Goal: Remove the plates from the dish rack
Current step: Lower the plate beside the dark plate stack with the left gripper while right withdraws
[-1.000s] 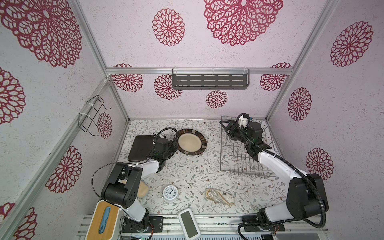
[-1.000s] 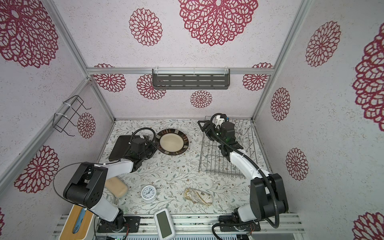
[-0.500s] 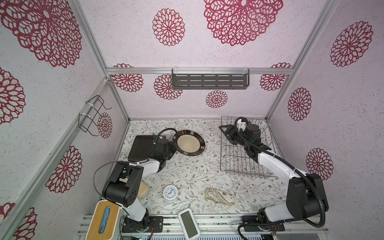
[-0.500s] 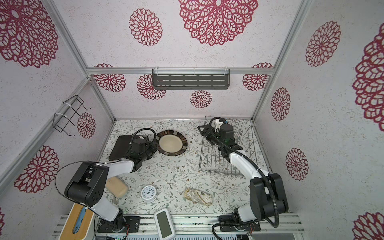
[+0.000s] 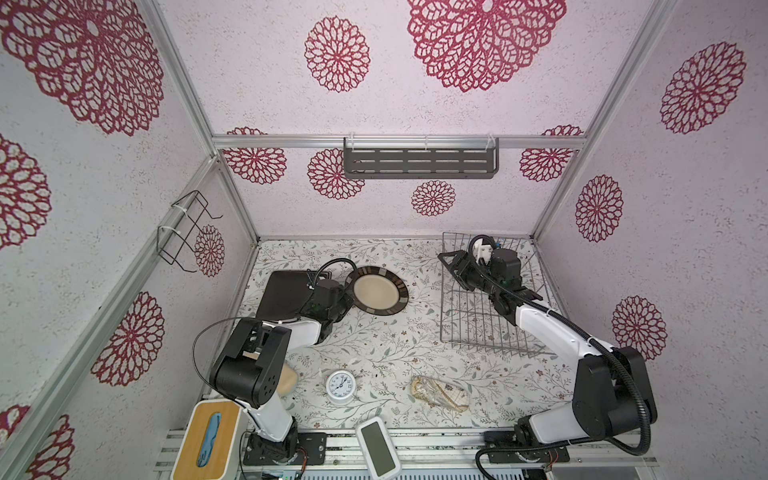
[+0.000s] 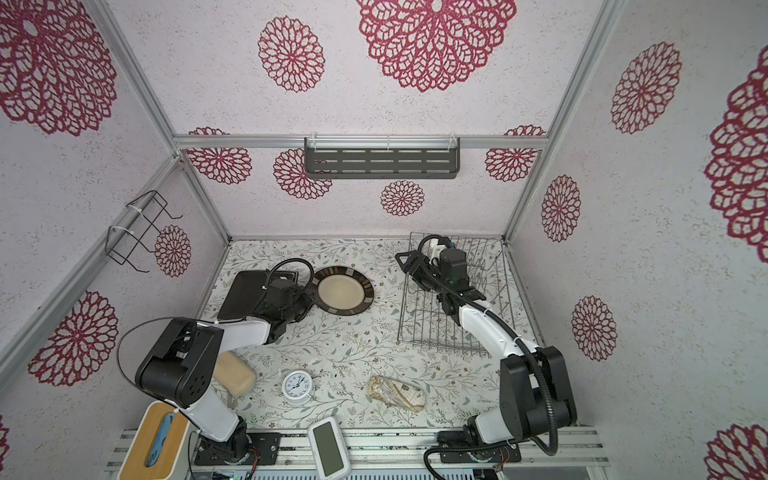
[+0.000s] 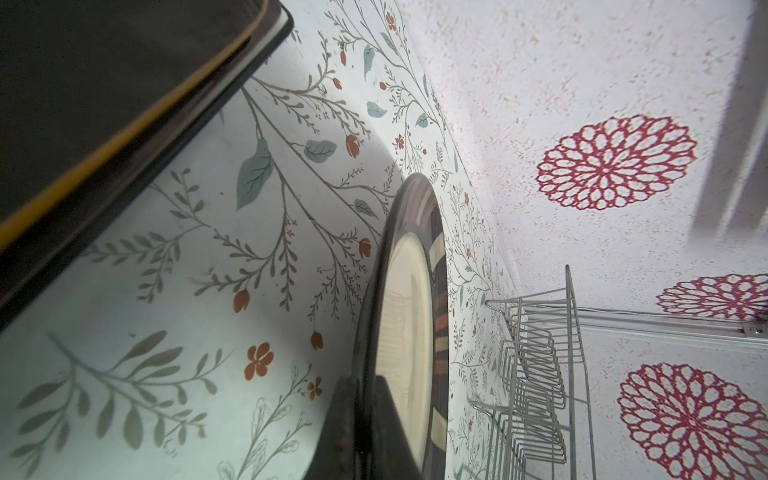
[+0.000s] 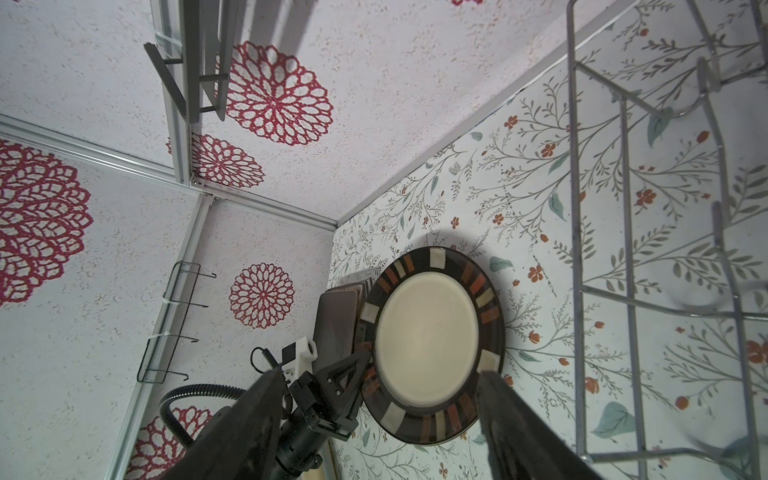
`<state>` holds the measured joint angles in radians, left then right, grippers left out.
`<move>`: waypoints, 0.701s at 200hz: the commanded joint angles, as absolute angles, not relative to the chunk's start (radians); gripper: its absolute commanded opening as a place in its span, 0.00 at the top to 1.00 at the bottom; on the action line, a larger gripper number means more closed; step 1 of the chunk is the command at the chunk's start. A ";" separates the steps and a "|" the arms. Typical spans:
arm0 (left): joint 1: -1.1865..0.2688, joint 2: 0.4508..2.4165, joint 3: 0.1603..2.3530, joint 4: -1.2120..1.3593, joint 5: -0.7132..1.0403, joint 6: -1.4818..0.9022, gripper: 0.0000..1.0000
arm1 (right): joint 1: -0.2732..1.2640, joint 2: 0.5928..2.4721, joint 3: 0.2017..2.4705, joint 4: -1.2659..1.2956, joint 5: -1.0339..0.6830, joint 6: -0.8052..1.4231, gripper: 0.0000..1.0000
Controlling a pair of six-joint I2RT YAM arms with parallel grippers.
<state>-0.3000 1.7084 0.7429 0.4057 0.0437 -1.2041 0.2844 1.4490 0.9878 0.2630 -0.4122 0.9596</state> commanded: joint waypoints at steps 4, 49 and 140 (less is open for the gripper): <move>-0.298 1.706 0.767 0.574 0.072 -1.243 1.00 | 0.288 1.408 0.993 0.275 -0.396 0.930 0.24; -0.298 1.713 0.760 0.575 0.066 -1.256 1.00 | 0.288 1.408 1.002 0.272 -0.394 0.927 0.24; -0.296 1.739 0.792 0.501 0.086 -1.271 0.68 | 0.286 1.410 1.003 0.269 -0.397 0.924 0.24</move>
<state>-0.2996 1.7283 0.7536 0.4500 0.0624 -1.2617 0.2848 1.4490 0.9878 0.2562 -0.4122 0.9504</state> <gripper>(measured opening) 0.317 0.764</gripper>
